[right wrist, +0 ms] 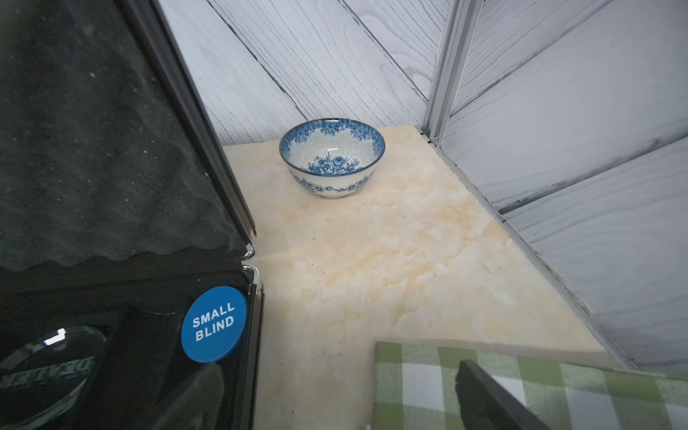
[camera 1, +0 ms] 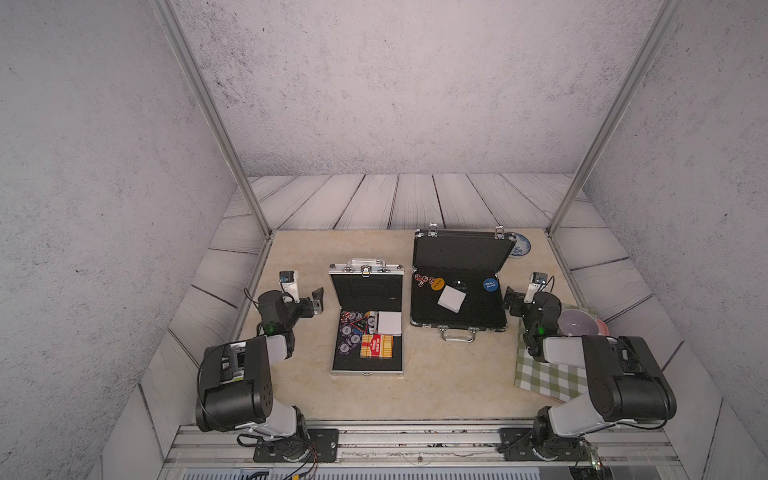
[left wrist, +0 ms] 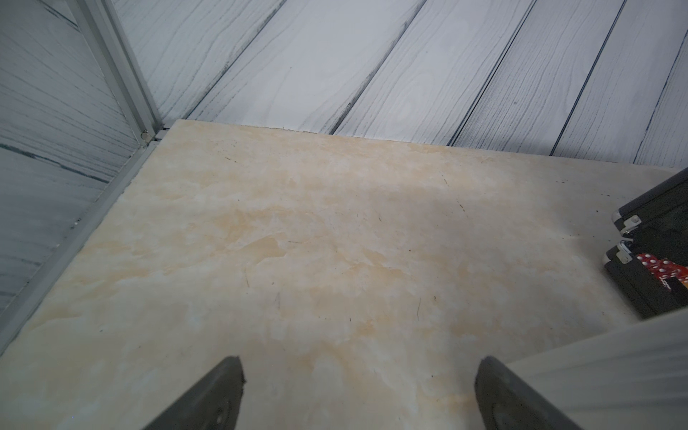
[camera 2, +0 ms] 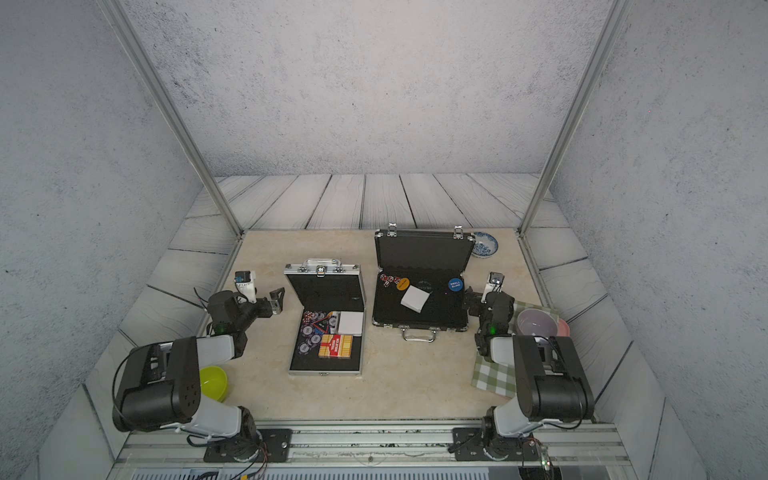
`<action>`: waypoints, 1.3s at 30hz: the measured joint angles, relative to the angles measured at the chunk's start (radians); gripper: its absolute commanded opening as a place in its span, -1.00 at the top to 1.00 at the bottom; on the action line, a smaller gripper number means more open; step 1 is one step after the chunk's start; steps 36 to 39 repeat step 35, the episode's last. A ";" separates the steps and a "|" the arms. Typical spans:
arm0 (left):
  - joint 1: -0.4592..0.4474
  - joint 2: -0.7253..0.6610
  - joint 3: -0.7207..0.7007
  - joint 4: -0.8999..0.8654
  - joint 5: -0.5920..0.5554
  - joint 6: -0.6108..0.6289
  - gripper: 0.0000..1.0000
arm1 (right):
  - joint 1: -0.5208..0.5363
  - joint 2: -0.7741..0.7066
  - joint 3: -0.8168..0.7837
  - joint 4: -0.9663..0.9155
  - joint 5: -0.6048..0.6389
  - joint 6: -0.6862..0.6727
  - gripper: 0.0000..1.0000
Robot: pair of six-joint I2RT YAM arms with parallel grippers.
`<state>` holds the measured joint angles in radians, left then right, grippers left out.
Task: Open the poker set cases
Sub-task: Reset both arms
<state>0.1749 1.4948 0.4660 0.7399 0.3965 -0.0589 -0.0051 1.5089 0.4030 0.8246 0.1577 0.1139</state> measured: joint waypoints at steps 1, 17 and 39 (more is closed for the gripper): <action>-0.008 0.000 0.012 -0.014 -0.012 0.004 -0.99 | 0.002 0.000 0.000 -0.005 0.002 0.000 -0.98; -0.121 0.039 -0.071 0.046 -0.357 0.023 -0.99 | 0.003 0.000 0.013 -0.054 0.002 -0.002 -0.98; -0.127 0.040 -0.016 0.024 -0.419 0.013 -0.99 | 0.003 0.000 0.019 -0.066 0.002 -0.002 -0.98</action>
